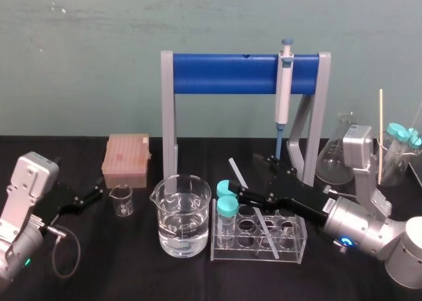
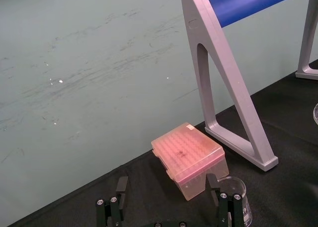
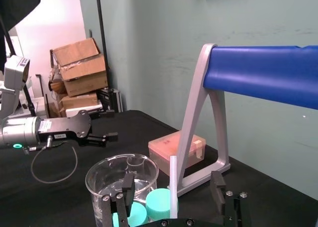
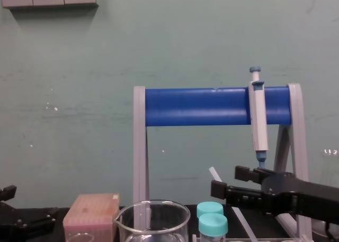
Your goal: Pick up the stirring rod with one hand, then place it down.
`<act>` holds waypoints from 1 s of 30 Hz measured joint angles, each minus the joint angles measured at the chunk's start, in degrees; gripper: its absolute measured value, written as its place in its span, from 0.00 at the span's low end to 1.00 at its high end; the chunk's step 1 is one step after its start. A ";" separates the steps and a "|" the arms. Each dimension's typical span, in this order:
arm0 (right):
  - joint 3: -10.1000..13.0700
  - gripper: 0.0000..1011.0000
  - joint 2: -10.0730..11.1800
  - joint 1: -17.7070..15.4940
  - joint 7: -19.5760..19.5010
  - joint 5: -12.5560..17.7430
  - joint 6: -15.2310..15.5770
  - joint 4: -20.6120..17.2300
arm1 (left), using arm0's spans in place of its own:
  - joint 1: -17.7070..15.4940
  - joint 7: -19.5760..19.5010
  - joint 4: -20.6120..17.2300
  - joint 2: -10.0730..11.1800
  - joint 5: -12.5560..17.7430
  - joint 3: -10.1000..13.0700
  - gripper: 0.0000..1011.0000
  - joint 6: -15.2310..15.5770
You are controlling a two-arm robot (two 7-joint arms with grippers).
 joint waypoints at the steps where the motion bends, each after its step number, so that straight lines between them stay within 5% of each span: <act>1: 0.11 0.96 0.18 -0.16 -0.05 0.00 0.12 -0.29 | 0.00 0.00 0.00 0.00 0.00 0.00 0.99 0.00; 10: 3.62 0.99 3.75 -4.52 -6.00 -0.31 3.02 -5.54 | 0.00 0.00 0.00 0.00 0.00 0.00 0.99 0.00; 15: 6.58 0.99 4.32 -7.24 -15.63 -3.83 4.33 -7.53 | 0.00 0.00 0.00 0.00 0.00 0.00 0.99 0.00; 17: 7.93 0.99 3.88 -8.34 -23.62 -7.33 6.55 -8.16 | 0.00 0.00 0.00 0.00 0.00 0.00 0.99 0.00; 18: 7.93 0.99 3.88 -8.34 -23.62 -7.33 6.55 -8.16 | 0.00 0.00 0.00 0.00 0.00 0.00 0.99 0.00; 21: 8.58 0.99 2.74 -8.68 -32.44 -11.96 10.48 -7.77 | 0.00 0.00 0.00 0.00 0.00 0.00 0.99 0.00; 30: 8.86 0.99 1.13 -7.90 -36.64 -15.13 12.82 -5.67 | 0.00 0.00 0.00 0.00 0.00 0.00 0.99 0.00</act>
